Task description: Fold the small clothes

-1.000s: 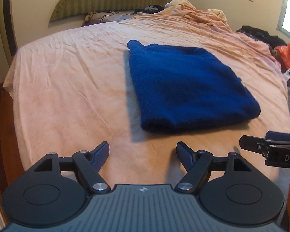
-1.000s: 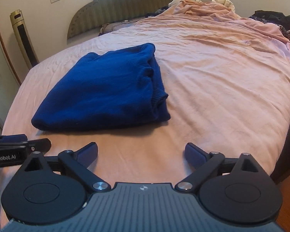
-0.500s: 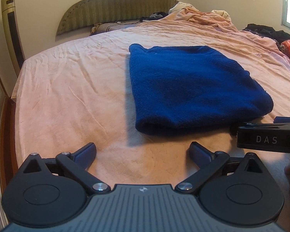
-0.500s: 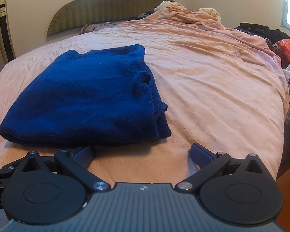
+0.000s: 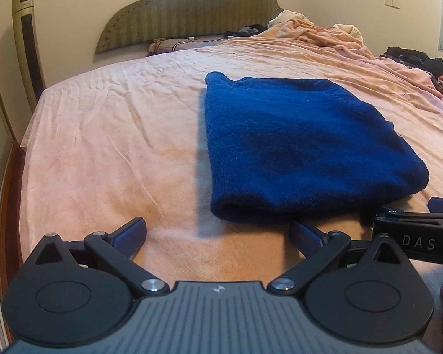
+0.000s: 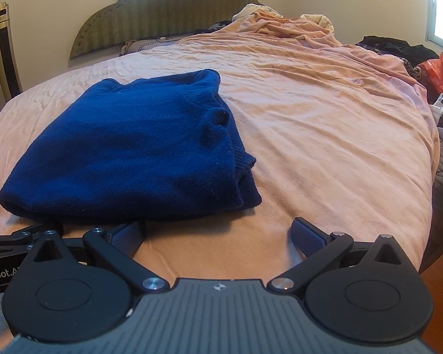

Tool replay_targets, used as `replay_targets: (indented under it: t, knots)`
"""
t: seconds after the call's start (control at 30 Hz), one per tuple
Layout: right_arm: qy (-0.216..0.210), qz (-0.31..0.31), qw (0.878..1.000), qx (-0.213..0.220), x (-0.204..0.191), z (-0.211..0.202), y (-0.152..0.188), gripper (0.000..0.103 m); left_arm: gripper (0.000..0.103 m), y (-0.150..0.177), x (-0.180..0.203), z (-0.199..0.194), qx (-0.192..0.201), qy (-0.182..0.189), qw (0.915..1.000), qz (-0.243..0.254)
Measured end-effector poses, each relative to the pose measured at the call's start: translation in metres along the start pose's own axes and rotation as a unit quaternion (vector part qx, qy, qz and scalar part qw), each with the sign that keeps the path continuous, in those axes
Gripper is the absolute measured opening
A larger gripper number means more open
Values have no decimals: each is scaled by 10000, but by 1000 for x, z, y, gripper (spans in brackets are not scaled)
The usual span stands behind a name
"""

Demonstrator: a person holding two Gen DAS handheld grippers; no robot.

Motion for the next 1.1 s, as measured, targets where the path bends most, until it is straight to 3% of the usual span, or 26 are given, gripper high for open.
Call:
replay_targets:
  t: [0.2, 1.1]
  knots:
    - [-17, 3, 10000, 2, 0, -1, 0, 103, 103, 0, -3, -2, 24, 148, 9999, -65]
    - [-29, 14, 10000, 8, 1, 0, -1, 103, 103, -1, -5, -2, 37, 149, 9999, -76]
Point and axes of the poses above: each gripper's, at about its wrist camera, not at the fingertips, and z roughly the way its jaws point, x to its right, y to its underside, the point moved 6 cm from there along z, roughly the way its jaws point, and after that the axes turned 2 degrees about -z, right-handed, at the moved point
